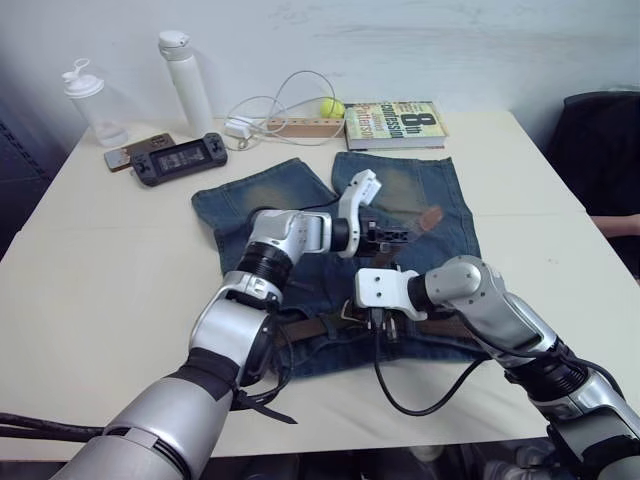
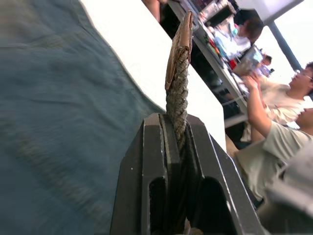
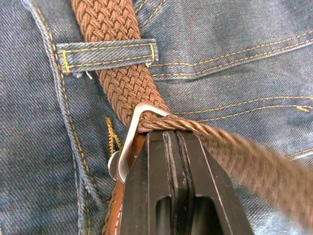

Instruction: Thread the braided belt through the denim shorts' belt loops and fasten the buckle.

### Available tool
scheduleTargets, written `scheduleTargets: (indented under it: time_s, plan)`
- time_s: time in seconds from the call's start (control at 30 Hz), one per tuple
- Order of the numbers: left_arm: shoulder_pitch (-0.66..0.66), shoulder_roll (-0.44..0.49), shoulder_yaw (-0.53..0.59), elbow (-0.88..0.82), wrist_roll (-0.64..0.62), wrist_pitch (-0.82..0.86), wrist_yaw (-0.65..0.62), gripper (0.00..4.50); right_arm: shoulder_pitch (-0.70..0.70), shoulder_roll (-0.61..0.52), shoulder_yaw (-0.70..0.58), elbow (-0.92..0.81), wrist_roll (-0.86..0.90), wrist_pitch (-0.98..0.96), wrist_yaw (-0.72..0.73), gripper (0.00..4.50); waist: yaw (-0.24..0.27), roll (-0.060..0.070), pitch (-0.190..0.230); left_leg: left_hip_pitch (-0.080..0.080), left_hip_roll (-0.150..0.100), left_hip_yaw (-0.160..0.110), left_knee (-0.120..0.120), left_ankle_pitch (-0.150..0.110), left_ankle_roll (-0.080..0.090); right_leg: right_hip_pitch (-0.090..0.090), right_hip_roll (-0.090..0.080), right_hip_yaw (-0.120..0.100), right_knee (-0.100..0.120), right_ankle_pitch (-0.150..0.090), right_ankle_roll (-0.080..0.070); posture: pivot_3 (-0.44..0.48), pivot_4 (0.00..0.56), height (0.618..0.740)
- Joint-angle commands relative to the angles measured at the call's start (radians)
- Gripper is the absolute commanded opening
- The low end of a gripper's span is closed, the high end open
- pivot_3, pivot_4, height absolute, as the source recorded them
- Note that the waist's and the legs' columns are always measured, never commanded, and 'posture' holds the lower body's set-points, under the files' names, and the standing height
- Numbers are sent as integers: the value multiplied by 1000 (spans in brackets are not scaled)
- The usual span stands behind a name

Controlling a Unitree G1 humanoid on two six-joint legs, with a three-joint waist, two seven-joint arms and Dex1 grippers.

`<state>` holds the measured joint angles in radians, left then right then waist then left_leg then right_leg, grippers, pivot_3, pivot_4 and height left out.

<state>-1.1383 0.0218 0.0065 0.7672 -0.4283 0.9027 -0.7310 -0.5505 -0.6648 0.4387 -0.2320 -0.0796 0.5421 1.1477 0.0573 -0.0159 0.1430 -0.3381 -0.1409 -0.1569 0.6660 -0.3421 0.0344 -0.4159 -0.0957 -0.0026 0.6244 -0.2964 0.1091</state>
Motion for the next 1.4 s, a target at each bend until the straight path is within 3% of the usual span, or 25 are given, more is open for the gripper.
scheduleTargets:
  time_s: [0.03,0.27,0.53,0.7,1.0,1.2,1.4]
  plan:
    - [50,16,33,-274,-44,59,53,0,57,-1,-134,-47,179,258,38,115,6,0,1,-2,0,0,0,0,1,-1,0,0,0,0,0,0,150,740]
    - [181,61,-18,-592,-24,90,121,0,16,-70,-391,-168,483,550,71,115,0,3,7,-31,-1,0,12,1,2,-31,1,2,5,3,0,0,150,740]
    - [264,174,-204,-756,56,-55,22,0,12,-112,-512,-201,579,598,-24,115,-6,7,14,-30,-1,2,12,1,1,-31,2,5,5,6,-2,0,150,740]
    - [294,203,-310,-757,139,-187,-7,0,26,-131,-524,-239,619,596,-74,115,-3,7,14,-31,-1,2,12,1,2,-31,2,5,3,6,-1,0,150,740]
    - [340,268,-404,-769,242,-439,-105,0,90,-214,-514,-320,629,551,-98,115,1,7,15,-31,-1,2,12,1,2,-31,2,5,3,6,-1,0,150,740]
    - [356,331,-433,-710,319,-617,-164,0,124,-252,-548,-340,597,502,-152,115,-3,7,15,-31,-1,2,12,1,2,-32,2,5,3,6,-1,0,150,740]
    - [360,338,-413,-669,340,-678,-175,0,132,-283,-548,-349,513,348,-198,115,0,7,15,-31,-1,2,12,1,2,-31,2,5,3,6,-1,0,150,740]
